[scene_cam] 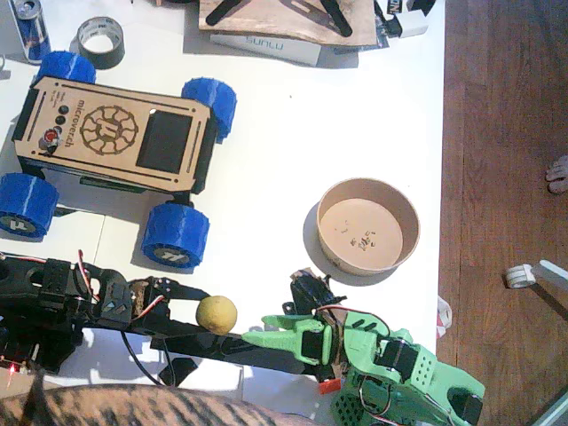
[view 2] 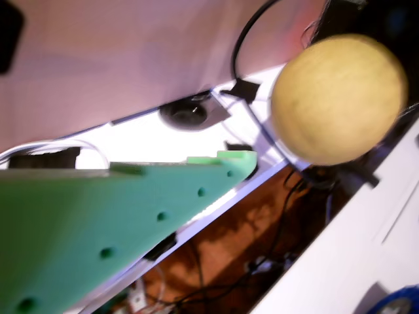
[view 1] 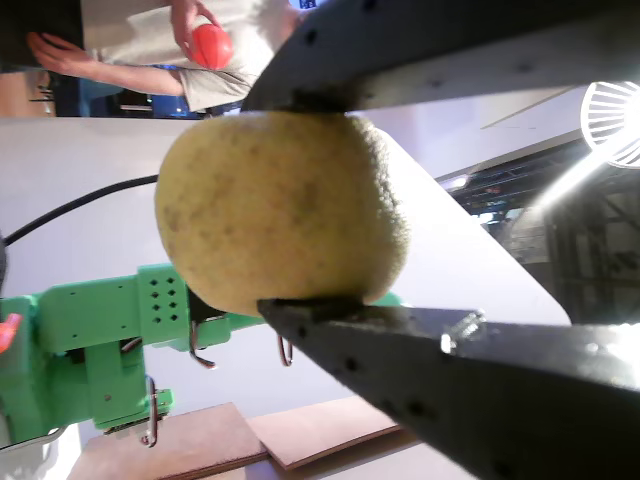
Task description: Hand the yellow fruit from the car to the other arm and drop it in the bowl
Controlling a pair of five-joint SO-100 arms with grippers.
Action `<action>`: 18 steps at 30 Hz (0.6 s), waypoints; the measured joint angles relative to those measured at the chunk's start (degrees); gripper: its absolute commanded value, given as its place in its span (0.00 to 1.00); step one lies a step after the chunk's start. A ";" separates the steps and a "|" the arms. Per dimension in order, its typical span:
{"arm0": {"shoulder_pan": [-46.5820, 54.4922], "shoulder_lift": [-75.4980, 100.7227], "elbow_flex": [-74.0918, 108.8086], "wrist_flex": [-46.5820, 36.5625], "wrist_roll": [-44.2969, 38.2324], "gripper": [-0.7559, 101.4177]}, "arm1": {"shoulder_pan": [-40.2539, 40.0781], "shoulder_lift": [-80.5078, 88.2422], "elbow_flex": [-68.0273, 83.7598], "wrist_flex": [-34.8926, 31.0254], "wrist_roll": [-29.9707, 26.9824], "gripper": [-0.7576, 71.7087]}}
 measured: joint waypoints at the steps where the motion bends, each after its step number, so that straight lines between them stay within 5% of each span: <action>1: 0.00 0.00 0.00 0.00 0.00 0.01 | 0.00 -2.11 0.18 -1.41 0.09 0.50; 10: 0.00 1.32 0.09 0.18 0.00 0.01 | 0.00 -16.17 3.08 -18.02 1.49 0.52; 18: 0.00 1.32 0.09 0.35 0.00 0.01 | 0.00 -25.05 3.87 -25.66 4.66 0.56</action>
